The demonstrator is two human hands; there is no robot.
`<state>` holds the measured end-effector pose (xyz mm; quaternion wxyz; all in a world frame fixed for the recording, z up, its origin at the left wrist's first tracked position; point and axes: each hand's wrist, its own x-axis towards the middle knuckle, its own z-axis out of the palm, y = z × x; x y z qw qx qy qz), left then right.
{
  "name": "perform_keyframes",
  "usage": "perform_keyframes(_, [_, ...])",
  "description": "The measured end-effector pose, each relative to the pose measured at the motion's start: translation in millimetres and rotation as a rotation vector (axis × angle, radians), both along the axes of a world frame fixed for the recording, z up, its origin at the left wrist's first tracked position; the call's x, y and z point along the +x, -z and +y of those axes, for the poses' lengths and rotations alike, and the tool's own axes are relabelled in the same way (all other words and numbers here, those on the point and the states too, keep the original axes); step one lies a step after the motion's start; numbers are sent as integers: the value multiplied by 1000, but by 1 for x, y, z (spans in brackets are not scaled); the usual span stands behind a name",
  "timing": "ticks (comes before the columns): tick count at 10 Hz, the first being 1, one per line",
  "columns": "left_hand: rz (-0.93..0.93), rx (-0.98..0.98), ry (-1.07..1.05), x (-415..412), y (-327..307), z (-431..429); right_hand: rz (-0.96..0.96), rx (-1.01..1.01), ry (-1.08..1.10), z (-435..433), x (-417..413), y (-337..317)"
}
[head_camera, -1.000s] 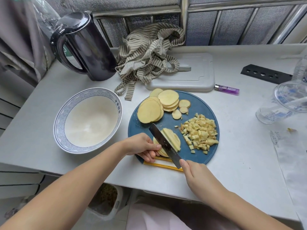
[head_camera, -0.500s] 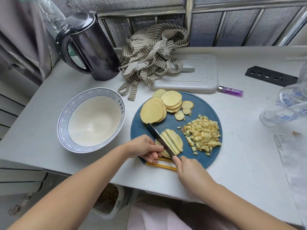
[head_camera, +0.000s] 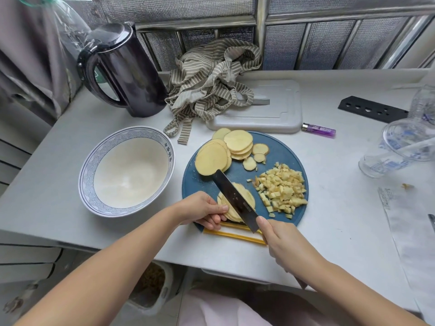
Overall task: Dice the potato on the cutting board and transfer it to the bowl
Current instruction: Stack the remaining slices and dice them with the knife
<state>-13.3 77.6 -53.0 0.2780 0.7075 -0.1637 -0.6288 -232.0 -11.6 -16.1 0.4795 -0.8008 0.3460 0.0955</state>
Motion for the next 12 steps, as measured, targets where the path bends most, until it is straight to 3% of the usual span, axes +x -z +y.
perform_keyframes(9, [-10, -20, -33, -3, -1, 2, 16, 12, 24, 9, 0, 6])
perform_keyframes(12, [30, 27, -6, 1, -4, -1, -4, -87, -29, 4, 0, 7])
